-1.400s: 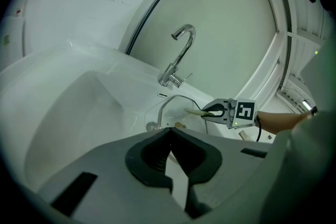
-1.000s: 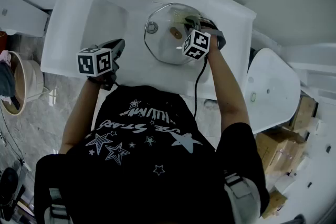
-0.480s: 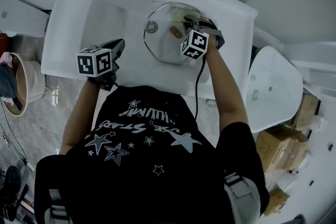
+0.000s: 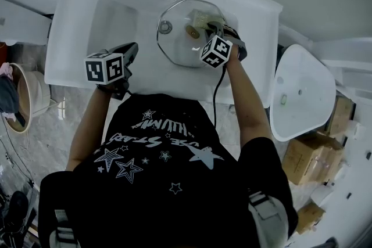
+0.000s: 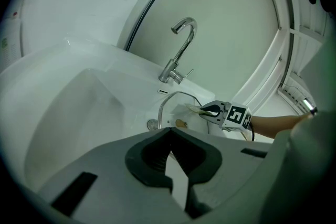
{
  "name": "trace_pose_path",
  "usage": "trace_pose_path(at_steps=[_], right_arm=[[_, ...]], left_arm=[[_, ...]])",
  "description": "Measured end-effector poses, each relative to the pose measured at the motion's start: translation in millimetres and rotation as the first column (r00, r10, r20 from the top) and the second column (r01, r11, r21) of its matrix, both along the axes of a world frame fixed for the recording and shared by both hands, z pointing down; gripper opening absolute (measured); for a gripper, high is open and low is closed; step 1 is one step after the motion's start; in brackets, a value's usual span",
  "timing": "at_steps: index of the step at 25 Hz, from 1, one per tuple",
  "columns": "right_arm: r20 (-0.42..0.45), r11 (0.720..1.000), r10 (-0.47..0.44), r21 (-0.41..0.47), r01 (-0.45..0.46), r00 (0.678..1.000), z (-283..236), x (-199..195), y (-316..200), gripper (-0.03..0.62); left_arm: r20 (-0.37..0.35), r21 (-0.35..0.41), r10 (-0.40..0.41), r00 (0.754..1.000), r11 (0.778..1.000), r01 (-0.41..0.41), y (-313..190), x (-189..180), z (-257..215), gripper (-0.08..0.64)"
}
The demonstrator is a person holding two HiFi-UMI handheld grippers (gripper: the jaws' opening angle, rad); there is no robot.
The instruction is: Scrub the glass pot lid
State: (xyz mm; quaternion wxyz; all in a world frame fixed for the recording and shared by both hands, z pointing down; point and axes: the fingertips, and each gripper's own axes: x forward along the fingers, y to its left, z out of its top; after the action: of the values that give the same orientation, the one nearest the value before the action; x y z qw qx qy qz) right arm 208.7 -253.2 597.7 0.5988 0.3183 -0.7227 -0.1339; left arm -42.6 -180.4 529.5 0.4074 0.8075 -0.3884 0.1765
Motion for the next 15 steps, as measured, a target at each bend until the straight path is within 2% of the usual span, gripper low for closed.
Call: trace_pose_path(at_steps=[9, 15], right_arm=[[0.051, 0.986, 0.143, -0.096, -0.137, 0.988, 20, 16, 27, 0.069], [0.064, 0.967, 0.201, -0.172, -0.187, 0.978, 30, 15, 48, 0.071]], left_arm=[[-0.002, -0.010, 0.015, 1.000, 1.000, -0.015, 9, 1, 3, 0.008], [-0.010, -0.013, 0.028, 1.000, 1.000, -0.028, 17, 2, 3, 0.008]])
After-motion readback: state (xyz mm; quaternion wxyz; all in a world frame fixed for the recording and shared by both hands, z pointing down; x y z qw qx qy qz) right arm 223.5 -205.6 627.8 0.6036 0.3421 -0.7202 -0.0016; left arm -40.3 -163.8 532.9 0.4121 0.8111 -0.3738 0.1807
